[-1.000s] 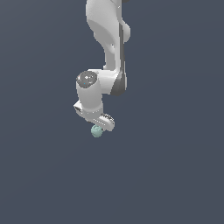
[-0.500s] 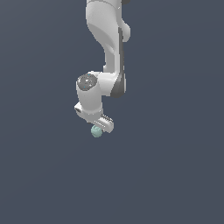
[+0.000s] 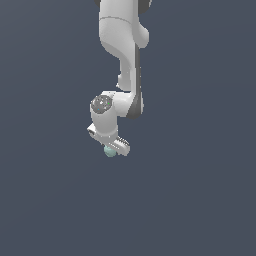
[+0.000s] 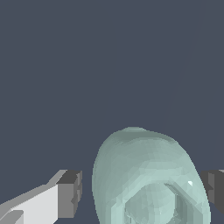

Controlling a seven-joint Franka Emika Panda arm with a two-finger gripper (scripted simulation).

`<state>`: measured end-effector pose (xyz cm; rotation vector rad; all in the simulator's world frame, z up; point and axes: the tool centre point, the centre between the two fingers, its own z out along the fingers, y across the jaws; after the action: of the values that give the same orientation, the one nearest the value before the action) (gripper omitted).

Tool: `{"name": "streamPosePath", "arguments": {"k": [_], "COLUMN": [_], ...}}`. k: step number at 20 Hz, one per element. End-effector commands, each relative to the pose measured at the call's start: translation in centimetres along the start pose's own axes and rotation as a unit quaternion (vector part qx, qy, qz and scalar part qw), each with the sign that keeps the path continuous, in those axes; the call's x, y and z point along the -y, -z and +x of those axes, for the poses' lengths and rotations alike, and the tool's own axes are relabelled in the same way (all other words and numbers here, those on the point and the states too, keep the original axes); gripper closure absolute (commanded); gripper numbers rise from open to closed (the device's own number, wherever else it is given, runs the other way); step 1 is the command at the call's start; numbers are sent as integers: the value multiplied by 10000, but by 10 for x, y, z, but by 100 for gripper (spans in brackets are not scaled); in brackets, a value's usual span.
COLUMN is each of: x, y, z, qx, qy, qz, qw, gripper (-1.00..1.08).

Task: Pick up the object and move it to a goal position.

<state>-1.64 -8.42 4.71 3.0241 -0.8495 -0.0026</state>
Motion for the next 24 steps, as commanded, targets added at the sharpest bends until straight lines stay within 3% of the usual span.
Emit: {"name": "streamPosePath", "arguments": {"k": [1, 2, 15, 24], "x": [1, 1, 2, 13], "y": [-2, -2, 1, 30], "z": [1, 1, -1, -19], "qx": [-7, -7, -8, -8], "qy": [-1, -1, 2, 2], "qz": [4, 4, 8, 8], "qw": [10000, 10000, 10000, 10000], "gripper": [-92, 108, 108, 108]}}
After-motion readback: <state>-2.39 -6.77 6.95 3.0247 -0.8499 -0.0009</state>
